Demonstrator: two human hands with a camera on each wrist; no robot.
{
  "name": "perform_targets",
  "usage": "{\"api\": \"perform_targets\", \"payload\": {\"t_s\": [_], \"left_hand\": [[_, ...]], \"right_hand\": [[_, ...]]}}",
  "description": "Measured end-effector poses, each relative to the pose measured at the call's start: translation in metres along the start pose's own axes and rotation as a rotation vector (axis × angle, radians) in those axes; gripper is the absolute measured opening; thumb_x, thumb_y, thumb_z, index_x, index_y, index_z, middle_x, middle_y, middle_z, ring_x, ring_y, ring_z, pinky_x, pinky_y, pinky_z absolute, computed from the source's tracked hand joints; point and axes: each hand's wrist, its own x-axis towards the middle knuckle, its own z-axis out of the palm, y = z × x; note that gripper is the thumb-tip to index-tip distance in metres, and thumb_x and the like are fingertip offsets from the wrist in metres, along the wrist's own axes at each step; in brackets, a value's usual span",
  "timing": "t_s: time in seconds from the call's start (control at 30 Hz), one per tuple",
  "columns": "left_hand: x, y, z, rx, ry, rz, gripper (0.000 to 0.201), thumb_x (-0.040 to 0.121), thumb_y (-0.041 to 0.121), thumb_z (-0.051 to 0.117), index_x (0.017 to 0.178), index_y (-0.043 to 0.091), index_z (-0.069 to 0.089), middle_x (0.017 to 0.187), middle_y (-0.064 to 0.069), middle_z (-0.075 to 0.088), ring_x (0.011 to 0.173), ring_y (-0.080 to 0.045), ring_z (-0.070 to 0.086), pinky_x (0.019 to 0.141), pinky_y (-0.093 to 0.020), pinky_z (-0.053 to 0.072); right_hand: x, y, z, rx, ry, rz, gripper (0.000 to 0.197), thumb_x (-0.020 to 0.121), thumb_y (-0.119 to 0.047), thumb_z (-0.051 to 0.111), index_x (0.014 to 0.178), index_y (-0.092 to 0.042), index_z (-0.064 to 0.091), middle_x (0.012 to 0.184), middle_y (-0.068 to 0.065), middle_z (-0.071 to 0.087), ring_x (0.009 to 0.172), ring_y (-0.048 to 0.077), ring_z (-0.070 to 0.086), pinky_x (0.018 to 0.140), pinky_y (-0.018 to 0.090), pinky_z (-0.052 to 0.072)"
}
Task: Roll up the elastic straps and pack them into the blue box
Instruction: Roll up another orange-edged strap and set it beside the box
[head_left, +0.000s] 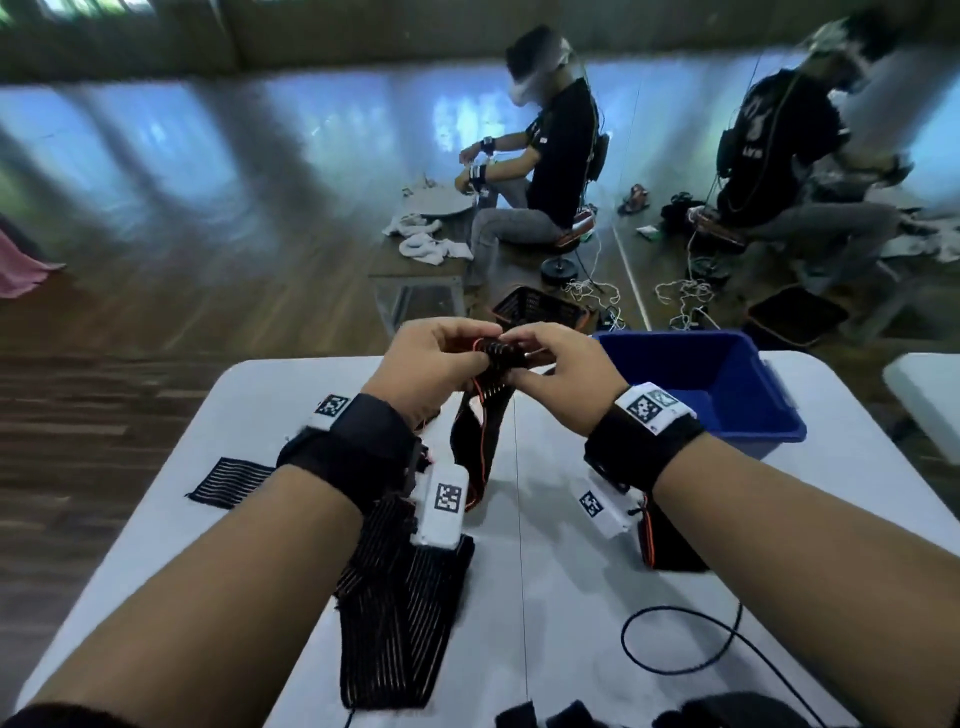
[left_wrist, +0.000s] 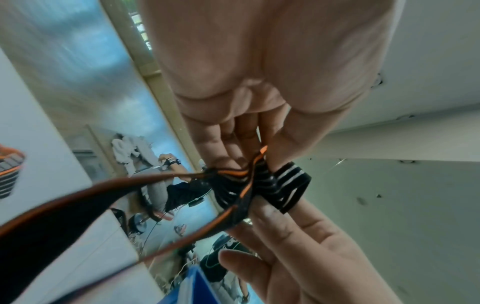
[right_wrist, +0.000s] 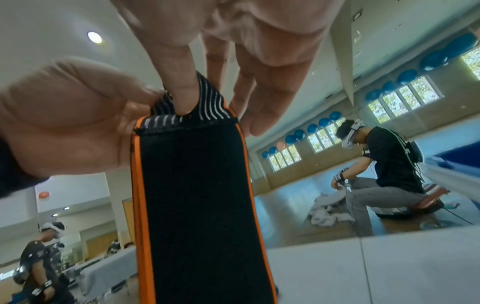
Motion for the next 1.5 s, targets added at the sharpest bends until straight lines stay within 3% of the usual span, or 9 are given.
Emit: {"api": "perform_targets", "payload": {"t_s": [0.27,0.43,0.63,0.73,0.93,1.1,1.2,1.37,1.5], "left_hand": [[0.013,0.041,-0.006,-0.154,0.077,0.085,0.024,0.088,-0.010,0.066,0.103,0.008,0.070,0.089,-0.016,0.065,0.076,-0.023,0.066,0.070,-0.038,0.059],[0.009,0.044,0.005,-0.224,0.094,0.083,0.020,0.090,-0.010,0.063,0.105,0.002,0.066,0.083,-0.010,0.067,0.070,-0.016,0.068,0.063,-0.033,0.061],[0.007,0.047,0.015,-0.303,0.217,0.075,0.015,0.088,-0.009,0.066,0.091,0.005,0.070,0.085,-0.015,0.072,0.076,-0.030,0.070,0.071,-0.048,0.062],[0.009,0.055,0.021,-0.355,0.239,0.068,0.013,0.089,-0.008,0.066,0.098,0.001,0.071,0.089,-0.016,0.073,0.078,-0.027,0.071,0.071,-0.039,0.062],[0.008,0.067,0.025,-0.343,0.218,0.092,0.016,0.093,-0.005,0.063,0.107,0.001,0.070,0.096,-0.016,0.069,0.082,-0.022,0.069,0.074,-0.029,0.062],[0.004,0.050,0.014,-0.150,0.298,0.209,0.015,0.089,0.011,0.068,0.102,0.018,0.073,0.094,-0.006,0.073,0.084,-0.023,0.070,0.079,-0.042,0.061],[-0.003,0.027,0.019,0.060,0.358,0.261,0.021,0.088,0.013,0.071,0.103,0.023,0.061,0.104,-0.003,0.066,0.085,-0.007,0.063,0.081,-0.029,0.055],[-0.018,0.006,0.042,-0.097,0.287,0.299,0.019,0.089,0.015,0.064,0.099,0.024,0.050,0.089,0.000,0.063,0.079,-0.013,0.061,0.075,-0.043,0.052],[-0.022,0.010,0.052,-0.171,0.381,0.376,0.027,0.090,0.012,0.064,0.097,0.027,0.043,0.083,0.005,0.055,0.073,-0.015,0.054,0.072,-0.037,0.046]], "right_hand": [[0.019,-0.025,-0.025,0.158,0.195,-0.002,0.013,0.082,-0.018,0.076,0.088,-0.017,0.064,0.084,-0.007,0.068,0.079,0.009,0.067,0.076,0.031,0.057],[0.013,-0.027,-0.023,0.140,0.218,-0.048,0.010,0.084,-0.018,0.072,0.094,-0.019,0.068,0.089,-0.007,0.072,0.085,0.008,0.068,0.083,0.035,0.056],[-0.003,-0.028,-0.017,0.131,0.193,-0.003,0.053,0.077,-0.045,0.074,0.126,-0.030,0.060,0.115,-0.007,0.063,0.103,0.007,0.064,0.091,0.032,0.054],[-0.013,-0.031,-0.008,0.102,0.178,0.063,0.067,0.072,-0.040,0.083,0.132,-0.029,0.053,0.118,-0.009,0.060,0.102,0.007,0.061,0.087,0.024,0.051],[-0.022,-0.027,0.000,0.124,0.364,0.136,0.014,0.084,-0.019,0.070,0.097,-0.024,0.072,0.083,-0.011,0.072,0.076,0.003,0.066,0.078,0.032,0.056],[-0.019,-0.031,-0.012,0.245,0.442,0.125,0.008,0.088,-0.020,0.065,0.092,-0.021,0.071,0.077,-0.008,0.070,0.073,0.006,0.064,0.072,0.032,0.055],[-0.018,-0.037,-0.018,0.334,0.474,0.092,0.007,0.090,-0.018,0.061,0.087,-0.018,0.067,0.076,-0.002,0.069,0.073,0.016,0.065,0.070,0.040,0.055],[-0.018,-0.042,-0.023,0.455,0.463,0.093,0.010,0.090,-0.020,0.057,0.084,-0.022,0.066,0.082,0.001,0.071,0.080,0.020,0.068,0.075,0.045,0.057],[-0.016,-0.039,-0.024,0.554,0.418,0.122,0.009,0.090,-0.024,0.057,0.087,-0.022,0.066,0.088,0.008,0.072,0.086,0.027,0.069,0.080,0.051,0.057]]}}
